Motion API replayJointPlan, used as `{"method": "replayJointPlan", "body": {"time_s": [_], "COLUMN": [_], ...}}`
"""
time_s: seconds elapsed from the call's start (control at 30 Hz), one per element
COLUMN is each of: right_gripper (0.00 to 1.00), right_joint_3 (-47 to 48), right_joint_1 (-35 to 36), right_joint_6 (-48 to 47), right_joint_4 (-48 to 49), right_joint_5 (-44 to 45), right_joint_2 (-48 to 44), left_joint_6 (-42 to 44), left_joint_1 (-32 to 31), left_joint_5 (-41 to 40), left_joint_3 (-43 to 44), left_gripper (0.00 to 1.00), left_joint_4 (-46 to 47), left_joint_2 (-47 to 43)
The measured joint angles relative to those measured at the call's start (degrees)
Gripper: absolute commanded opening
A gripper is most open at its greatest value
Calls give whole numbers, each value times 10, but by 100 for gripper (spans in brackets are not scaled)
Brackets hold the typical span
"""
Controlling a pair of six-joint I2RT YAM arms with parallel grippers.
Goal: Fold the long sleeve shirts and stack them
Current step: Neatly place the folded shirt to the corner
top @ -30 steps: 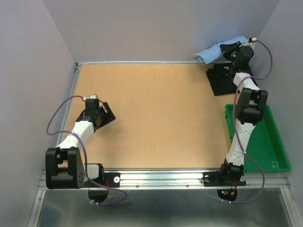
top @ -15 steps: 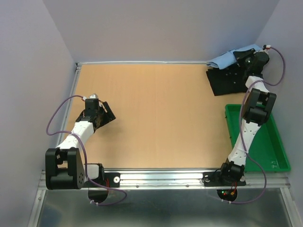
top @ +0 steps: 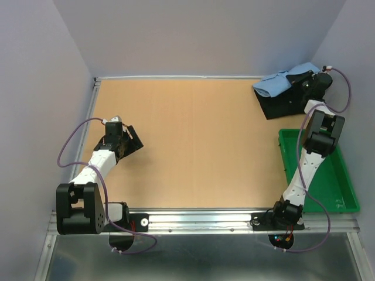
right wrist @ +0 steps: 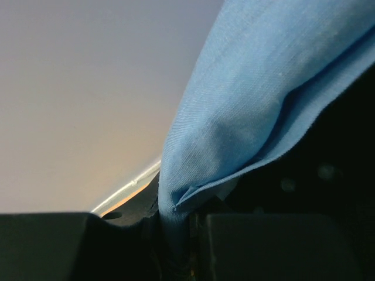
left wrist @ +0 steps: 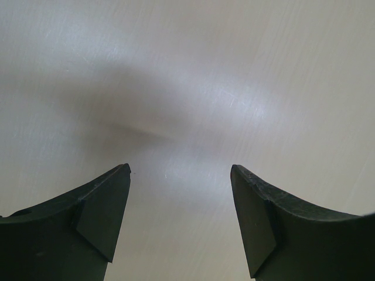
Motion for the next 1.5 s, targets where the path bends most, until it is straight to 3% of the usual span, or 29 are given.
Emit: {"method": "replayJointPlan", "body": {"time_s": [0.27, 0.5, 0.8, 1.2, 1.5], "right_gripper": [11, 50, 69, 69, 68], "right_joint_3": [-128, -185, -212, -280, -278], "right_joint_1": [-8, -21, -38, -46, 1], "right_joint_6": [10, 19, -16, -141, -200], "right_joint_4": [2, 4, -67, -188, -195], "right_joint_5": [33, 51, 94, 187, 146], "right_joint_2": [-58, -82, -131, -348, -340], "left_joint_6": [0, 0, 0, 0, 0], "left_joint_1": [0, 0, 0, 0, 0], "left_joint_5": [2, 5, 10, 16, 28], "left_joint_3": [0, 0, 0, 0, 0], "left_gripper": [80, 80, 80, 80, 80], "left_joint_4": [1, 3, 4, 4, 9], "left_joint_2": [0, 0, -13, -33, -38]}}
